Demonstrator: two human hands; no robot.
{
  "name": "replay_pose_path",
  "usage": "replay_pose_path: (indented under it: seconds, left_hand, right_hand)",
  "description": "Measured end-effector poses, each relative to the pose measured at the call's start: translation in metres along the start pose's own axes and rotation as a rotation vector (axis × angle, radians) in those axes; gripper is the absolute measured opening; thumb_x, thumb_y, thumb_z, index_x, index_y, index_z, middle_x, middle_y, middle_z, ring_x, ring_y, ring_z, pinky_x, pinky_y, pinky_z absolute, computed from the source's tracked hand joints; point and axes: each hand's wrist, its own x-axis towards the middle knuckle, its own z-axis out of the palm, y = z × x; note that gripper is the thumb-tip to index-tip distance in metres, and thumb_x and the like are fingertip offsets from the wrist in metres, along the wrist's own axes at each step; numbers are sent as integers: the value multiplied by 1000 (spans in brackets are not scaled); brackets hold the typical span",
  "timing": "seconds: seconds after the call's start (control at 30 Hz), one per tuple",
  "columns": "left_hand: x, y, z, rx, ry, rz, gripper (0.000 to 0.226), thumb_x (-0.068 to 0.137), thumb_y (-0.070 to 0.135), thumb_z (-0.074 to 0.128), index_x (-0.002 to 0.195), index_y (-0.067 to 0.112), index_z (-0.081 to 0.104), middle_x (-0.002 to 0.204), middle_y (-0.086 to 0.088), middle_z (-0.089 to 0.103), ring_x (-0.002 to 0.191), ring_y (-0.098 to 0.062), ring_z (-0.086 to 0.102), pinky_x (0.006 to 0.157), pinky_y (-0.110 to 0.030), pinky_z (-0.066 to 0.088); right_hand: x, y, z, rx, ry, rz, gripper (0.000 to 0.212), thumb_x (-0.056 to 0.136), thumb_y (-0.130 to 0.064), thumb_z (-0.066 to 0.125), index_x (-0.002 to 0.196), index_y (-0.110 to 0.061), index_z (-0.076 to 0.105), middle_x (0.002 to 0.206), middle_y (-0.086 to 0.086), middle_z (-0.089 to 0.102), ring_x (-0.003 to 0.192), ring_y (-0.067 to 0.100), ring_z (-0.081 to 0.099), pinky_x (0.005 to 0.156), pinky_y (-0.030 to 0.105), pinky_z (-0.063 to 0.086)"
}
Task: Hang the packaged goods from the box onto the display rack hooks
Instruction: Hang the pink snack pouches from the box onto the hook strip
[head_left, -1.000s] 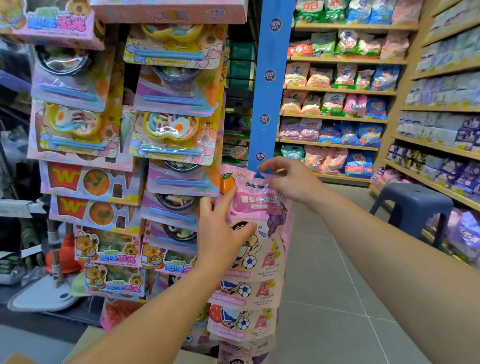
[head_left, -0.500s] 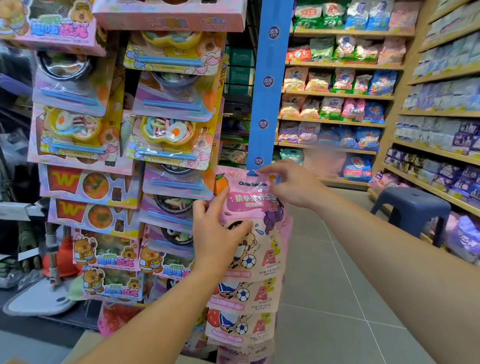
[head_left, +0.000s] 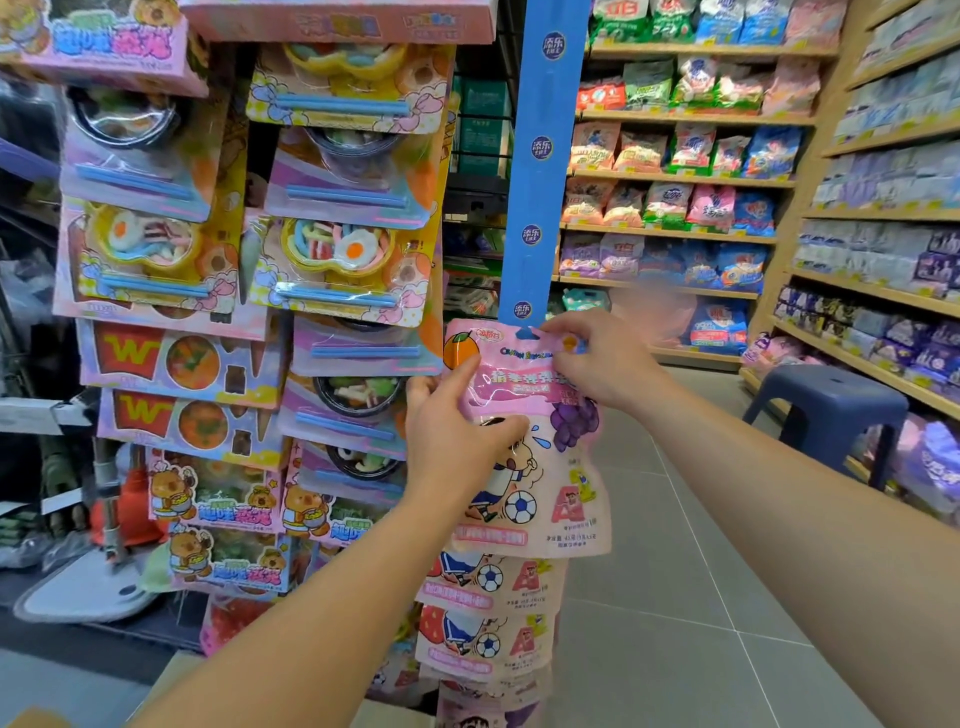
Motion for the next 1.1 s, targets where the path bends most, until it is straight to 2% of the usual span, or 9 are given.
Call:
replay_pose_path:
  seconds: [0.17, 0.33, 0.43, 0.53, 0.67, 0.8, 0.9, 1.03, 1.1]
  left_hand:
    - [5, -3, -1, 17, -39, -42, 85, 64, 41, 81, 141, 40, 46, 112, -2, 53, 110, -19, 49, 92, -32, 46]
    - [-1, -6, -4, 37, -49, -44, 83, 67, 32, 83, 142, 34, 48, 118, 1, 42, 117, -18, 46, 99, -26, 39]
    - [-3, -9, -5, 42, -56, -32, 82, 67, 31, 83, 142, 32, 49, 119, 5, 39, 118, -16, 46, 98, -25, 39]
    - [-7, -13, -6, 45, -60, 0, 81, 69, 30, 83, 142, 33, 47, 120, 5, 38, 117, -15, 46, 98, -25, 40]
    - [-17, -22, -10, 12, -66, 96, 80, 70, 24, 83, 140, 36, 47, 113, 7, 37, 107, -7, 46, 81, -2, 36]
    - [-24, -29, -12, 32, -77, 139, 81, 69, 24, 83, 139, 39, 46, 108, 16, 34, 100, 1, 46, 76, 0, 38]
    - [-23, -31, -16, 47, -89, 131, 81, 69, 25, 83, 139, 39, 46, 111, 14, 35, 102, 0, 47, 78, -6, 43]
    - [-21, -31, -18, 35, -100, 122, 81, 68, 25, 83, 139, 40, 47, 111, 16, 37, 105, 4, 48, 80, -8, 44]
    - [-19, -30, -18, 25, -98, 112, 80, 67, 26, 84, 137, 40, 47, 110, 15, 38, 105, 0, 49, 83, -12, 45]
  right_hand:
    - [-1, 0, 6, -20, 77, -24, 32, 89, -10, 58, 117, -21, 67, 118, 3, 63, 94, 13, 49, 78, 22, 35]
    - [-3, 7, 14, 13, 74, 57, 25, 86, -10, 59, 111, -15, 60, 99, -4, 60, 94, 18, 57, 76, 27, 42]
    - [-5, 10, 19, 15, 66, 61, 22, 85, -9, 59, 106, -14, 63, 99, -3, 62, 91, 17, 54, 75, 26, 39]
    - [-8, 9, 20, 69, 112, 73, 17, 83, -10, 61, 97, -18, 63, 93, -5, 63, 91, 19, 59, 75, 29, 45]
    - [-15, 5, 19, 149, 150, 18, 6, 80, -24, 71, 84, -22, 67, 77, -8, 62, 78, 15, 58, 68, 31, 45]
    - [-16, 6, 22, 124, 94, -26, 11, 84, -25, 70, 93, -22, 77, 93, -4, 67, 89, 13, 58, 78, 31, 46]
    - [-15, 5, 26, 148, 59, -29, 17, 86, -14, 69, 99, -18, 77, 97, -5, 69, 92, 11, 59, 80, 26, 45]
    - [-15, 3, 26, 169, 29, -28, 24, 87, -8, 62, 101, -20, 77, 98, -6, 68, 96, 14, 61, 85, 29, 49]
    - [-15, 1, 25, 205, 29, -22, 28, 87, -4, 58, 100, -20, 76, 100, -2, 69, 97, 16, 61, 83, 29, 50]
